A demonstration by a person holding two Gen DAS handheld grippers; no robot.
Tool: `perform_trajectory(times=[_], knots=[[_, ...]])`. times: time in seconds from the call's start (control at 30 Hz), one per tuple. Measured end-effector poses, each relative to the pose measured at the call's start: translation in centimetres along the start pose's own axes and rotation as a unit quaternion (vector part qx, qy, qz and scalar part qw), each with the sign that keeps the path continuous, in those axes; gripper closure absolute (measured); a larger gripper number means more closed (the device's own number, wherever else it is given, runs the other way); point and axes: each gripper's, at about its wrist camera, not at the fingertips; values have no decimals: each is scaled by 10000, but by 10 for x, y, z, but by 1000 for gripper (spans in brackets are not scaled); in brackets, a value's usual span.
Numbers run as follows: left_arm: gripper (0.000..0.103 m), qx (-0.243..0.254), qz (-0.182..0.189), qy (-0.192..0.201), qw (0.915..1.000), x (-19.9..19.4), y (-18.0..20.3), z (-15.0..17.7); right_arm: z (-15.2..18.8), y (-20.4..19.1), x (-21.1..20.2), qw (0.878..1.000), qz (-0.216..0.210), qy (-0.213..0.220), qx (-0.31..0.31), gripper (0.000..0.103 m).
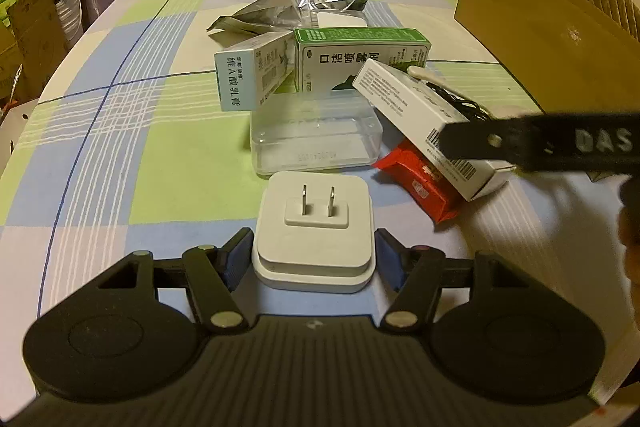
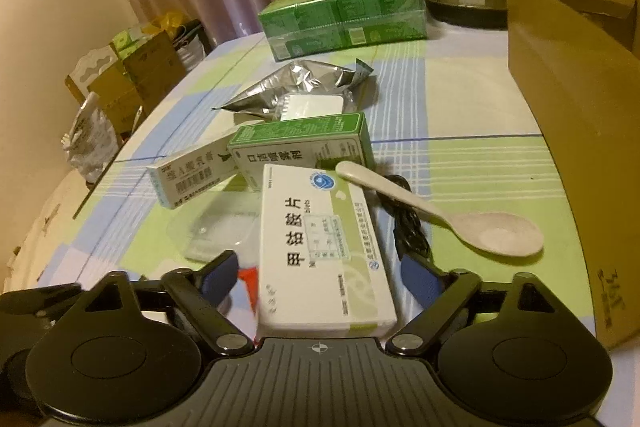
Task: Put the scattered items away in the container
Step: 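Grasp the white plug adapter with the left tool while the right tool grasps the white medicine box, then lift the plug adapter and medicine box and carry both toward the cardboard box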
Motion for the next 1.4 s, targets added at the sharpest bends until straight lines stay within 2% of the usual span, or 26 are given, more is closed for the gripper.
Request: perform_trajectory(times=[0.03,0.23,0.43,0.73,0.93,1.13,1.4], knots=[[42,-14,6,8,10000,0,0,0,-1,2,3,10000,-28,-25,28,28],[42,-15,20,40,10000,1,-2,0,-4,8,17,9997,-151,-137,155,30],[42,-106,66,82,9999,1,-4,-2,-4,6,13,9997,-173,-119,128,35],[42,77,-62,48,9999,2,3,-1,15,-7,-29,9995,87,-5,-318,35],[43,290,-22,11,9996,-11,14,9,49,-6,-55,9951,663,-178,-705,35],[42,464,-2,-52,9989,-14,27,23,68,1,-55,9922,854,-319,-847,35],[39,448,-98,-23,9989,-11,31,22,64,5,-44,9926,842,-323,-810,34]])
Point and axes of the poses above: each gripper's, at about its wrist camera, not at the fingertips, and x roughly the way its jaws point, y to its right, z to its underside, and after that the axes turned 6 degrees about -x, right-handed
